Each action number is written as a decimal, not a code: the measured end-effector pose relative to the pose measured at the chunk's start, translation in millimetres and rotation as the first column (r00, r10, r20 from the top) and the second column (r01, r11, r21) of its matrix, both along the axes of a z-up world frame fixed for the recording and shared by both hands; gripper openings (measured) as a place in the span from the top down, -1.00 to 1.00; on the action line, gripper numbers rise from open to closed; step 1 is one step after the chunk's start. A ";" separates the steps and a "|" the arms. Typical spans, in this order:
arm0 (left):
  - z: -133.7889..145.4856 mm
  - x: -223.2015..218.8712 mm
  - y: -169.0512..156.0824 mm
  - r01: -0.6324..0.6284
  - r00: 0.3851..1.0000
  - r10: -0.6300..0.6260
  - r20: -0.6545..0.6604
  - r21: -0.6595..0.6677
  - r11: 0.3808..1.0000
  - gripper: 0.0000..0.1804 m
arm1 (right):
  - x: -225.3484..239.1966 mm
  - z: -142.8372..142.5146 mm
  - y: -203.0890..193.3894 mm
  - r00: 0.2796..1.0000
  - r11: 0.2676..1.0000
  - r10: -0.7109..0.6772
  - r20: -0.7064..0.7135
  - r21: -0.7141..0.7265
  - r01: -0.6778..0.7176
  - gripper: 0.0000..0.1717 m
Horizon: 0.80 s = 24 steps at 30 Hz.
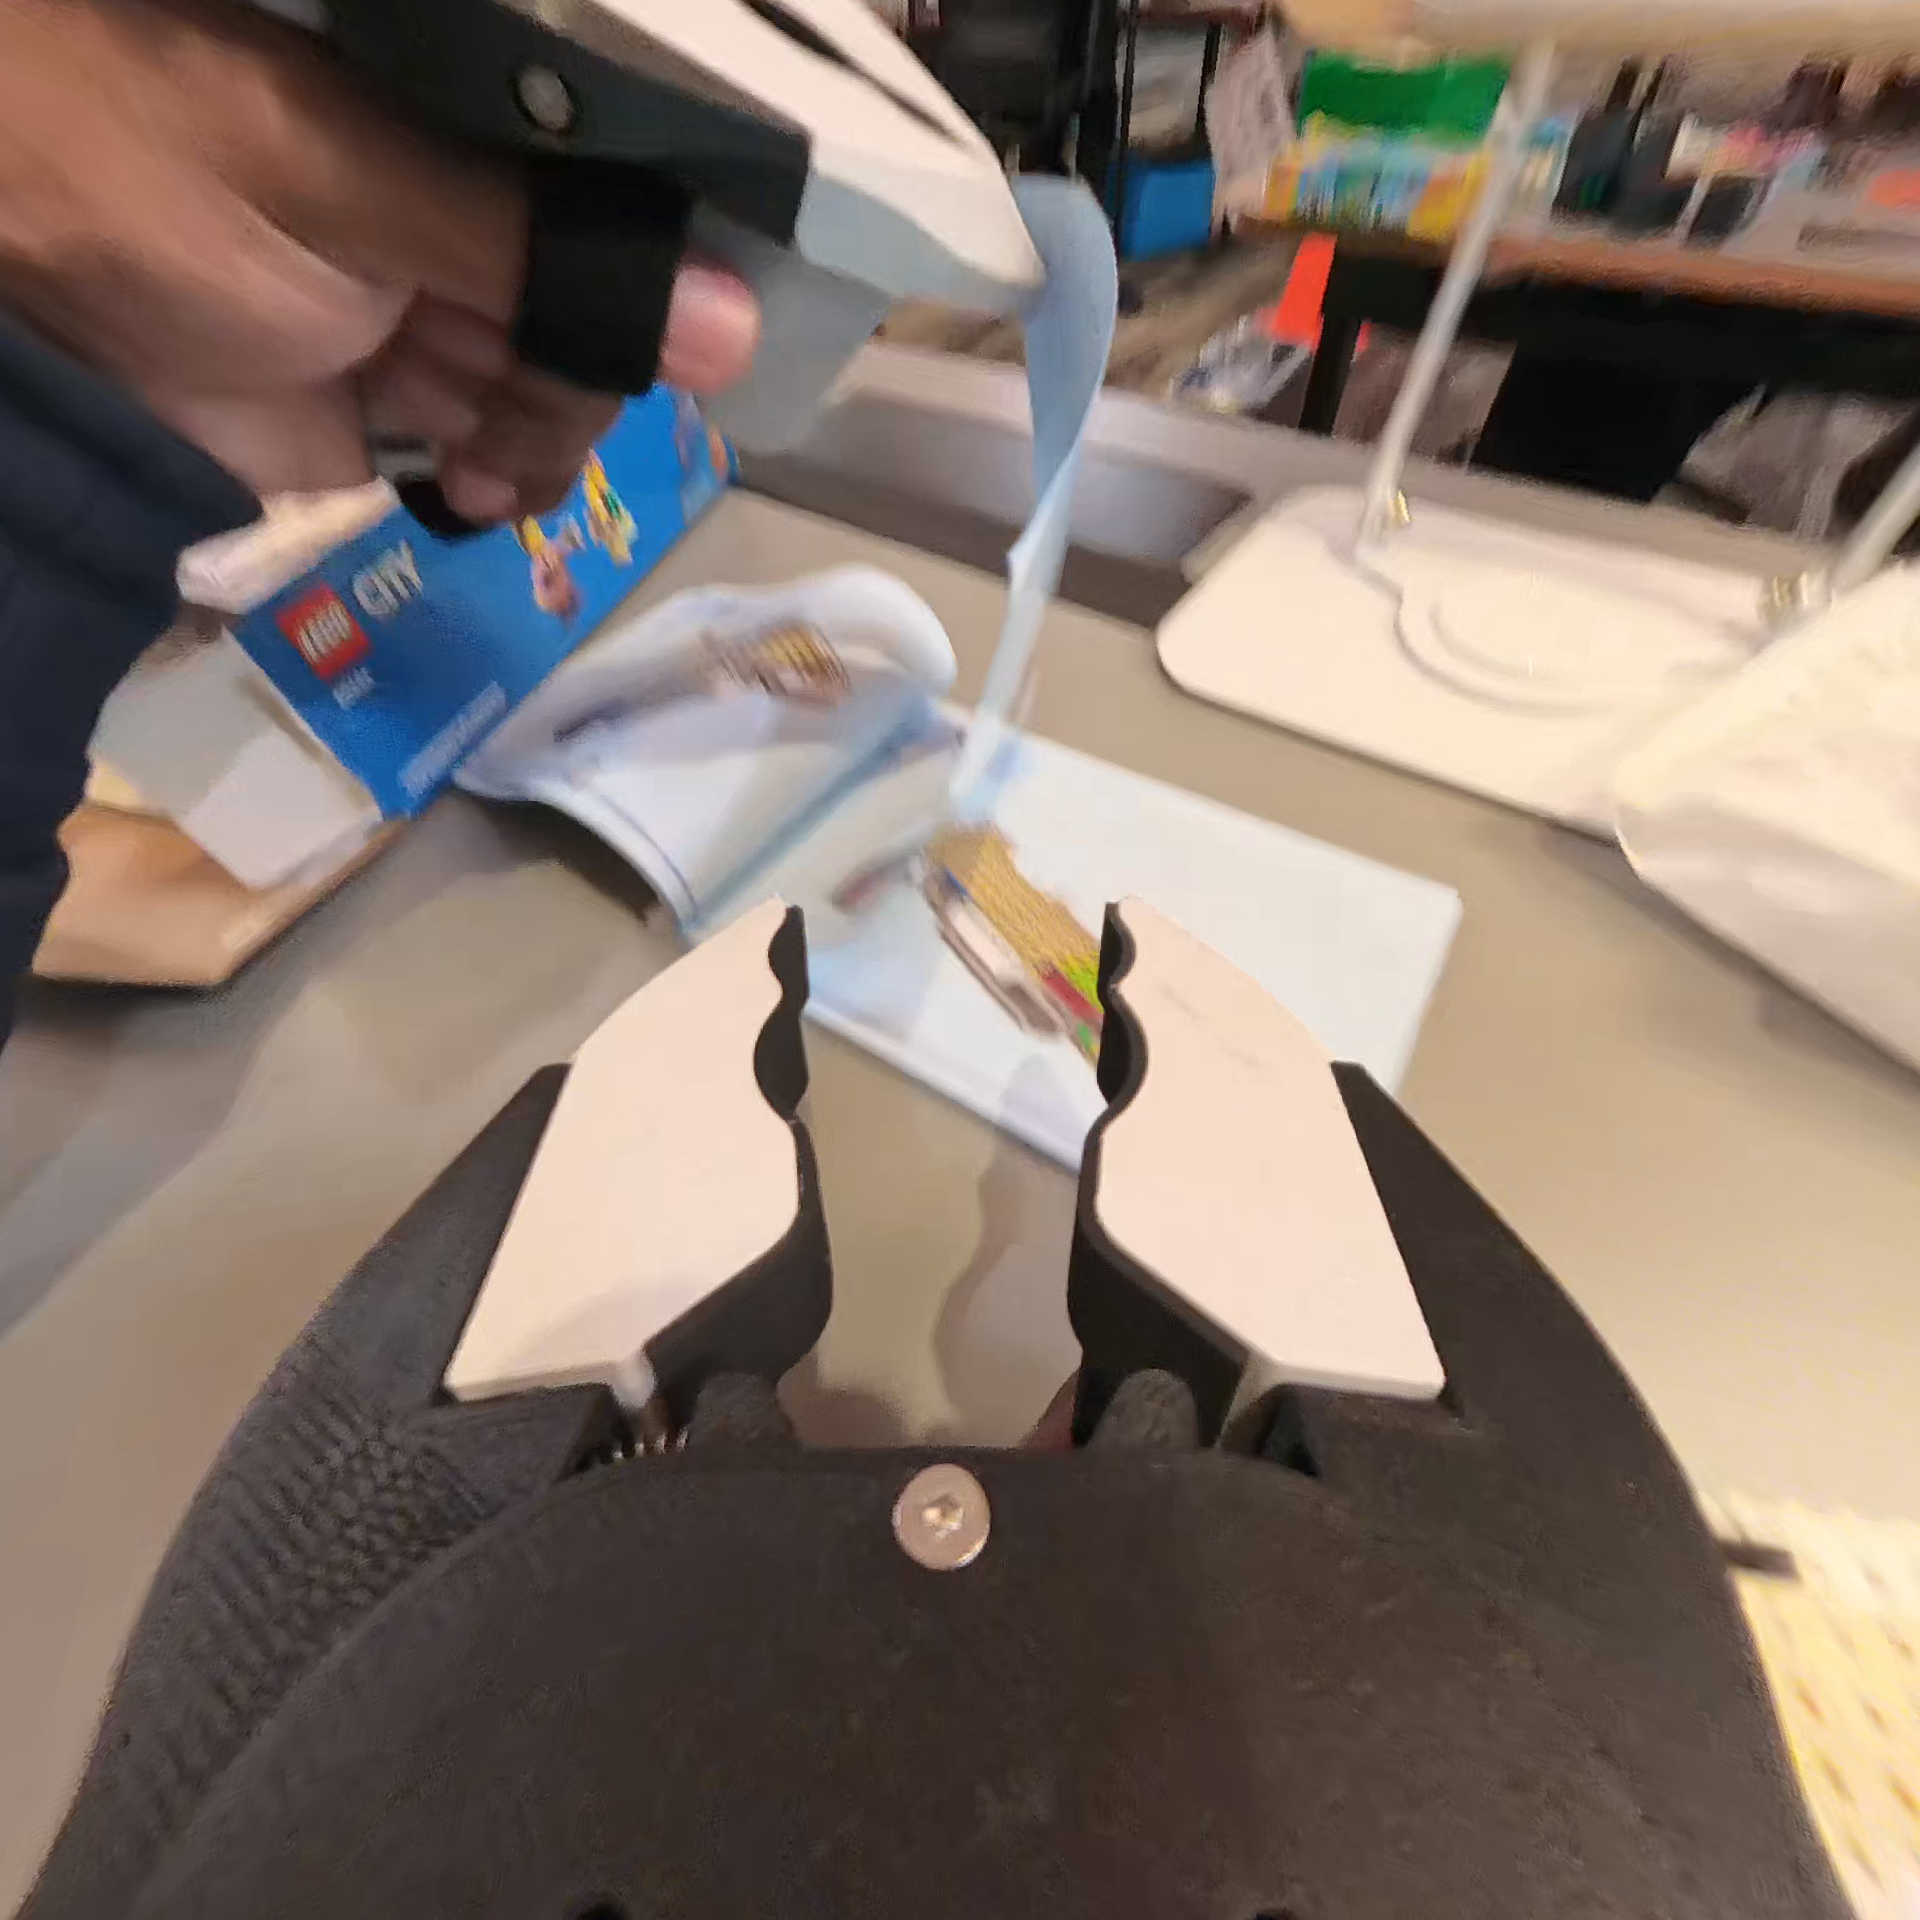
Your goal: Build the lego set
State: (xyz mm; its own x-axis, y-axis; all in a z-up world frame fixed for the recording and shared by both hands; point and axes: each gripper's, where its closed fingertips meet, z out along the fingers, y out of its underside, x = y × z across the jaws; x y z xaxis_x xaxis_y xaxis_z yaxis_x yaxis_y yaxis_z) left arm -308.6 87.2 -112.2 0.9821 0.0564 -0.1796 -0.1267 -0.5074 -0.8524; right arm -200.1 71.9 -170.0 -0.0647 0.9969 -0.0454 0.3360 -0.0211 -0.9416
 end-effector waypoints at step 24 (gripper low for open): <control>10.8 -5.0 -52.4 -0.167 0.811 0.044 0.583 0.158 0.973 0.67 | -39.2 14.4 -26.3 0.983 0.864 -0.059 -0.175 0.484 0.138 1.00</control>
